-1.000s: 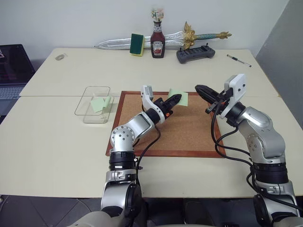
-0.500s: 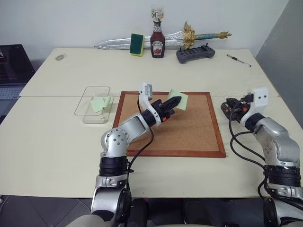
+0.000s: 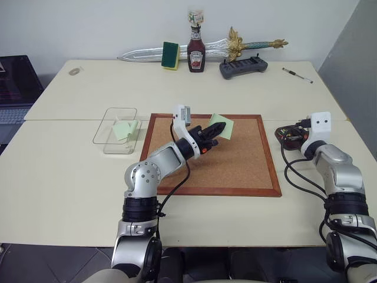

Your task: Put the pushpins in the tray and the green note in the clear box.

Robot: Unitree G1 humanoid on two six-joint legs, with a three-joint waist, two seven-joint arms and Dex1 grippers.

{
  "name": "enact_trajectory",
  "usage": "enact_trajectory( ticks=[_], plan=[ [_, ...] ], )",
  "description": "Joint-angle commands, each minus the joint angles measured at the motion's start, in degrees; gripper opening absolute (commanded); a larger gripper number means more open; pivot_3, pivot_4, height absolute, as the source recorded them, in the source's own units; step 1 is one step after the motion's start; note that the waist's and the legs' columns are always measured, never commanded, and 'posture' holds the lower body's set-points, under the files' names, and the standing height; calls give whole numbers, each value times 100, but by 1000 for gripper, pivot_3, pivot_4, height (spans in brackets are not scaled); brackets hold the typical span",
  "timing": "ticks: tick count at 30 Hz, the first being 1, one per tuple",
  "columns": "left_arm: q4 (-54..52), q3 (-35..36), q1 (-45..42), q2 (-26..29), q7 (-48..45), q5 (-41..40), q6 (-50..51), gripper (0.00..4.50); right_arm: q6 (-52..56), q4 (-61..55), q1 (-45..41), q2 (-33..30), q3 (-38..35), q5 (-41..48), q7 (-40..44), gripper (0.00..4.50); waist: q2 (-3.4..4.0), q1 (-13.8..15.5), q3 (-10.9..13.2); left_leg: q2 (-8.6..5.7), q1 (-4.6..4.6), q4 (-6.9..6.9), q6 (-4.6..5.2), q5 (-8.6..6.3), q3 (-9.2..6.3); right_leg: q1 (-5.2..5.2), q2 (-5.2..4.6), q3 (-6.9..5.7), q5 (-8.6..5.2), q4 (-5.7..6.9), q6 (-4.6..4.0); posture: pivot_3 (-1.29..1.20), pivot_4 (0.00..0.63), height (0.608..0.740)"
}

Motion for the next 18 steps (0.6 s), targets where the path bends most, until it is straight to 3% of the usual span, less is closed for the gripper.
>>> enact_trajectory(
  ticks=[1,12,14,18],
  plan=[
    [-270,18,11,-14,-24,-6,-73,0,-170,-34,-186,-60,-48,-54,-54,1516,0,-2,0,0,0,0,0,0,0,0,0,0,0,0,0,0,150,740],
    [-261,56,-46,24,-5,-5,-71,0,61,-330,-171,-35,-199,123,-56,4180,0,-2,0,0,0,0,0,0,1,0,0,0,0,0,0,0,150,740],
    [-248,65,-71,42,-9,1,-80,0,128,-379,-144,-48,-196,122,-59,4429,0,-3,0,0,0,0,0,0,1,0,0,1,0,0,0,0,150,740],
    [-214,64,-95,86,-44,34,-112,0,-10,-349,-86,-99,-84,-71,-144,4429,0,-2,0,0,0,0,0,0,0,0,0,0,0,0,0,0,150,740]
  ],
)
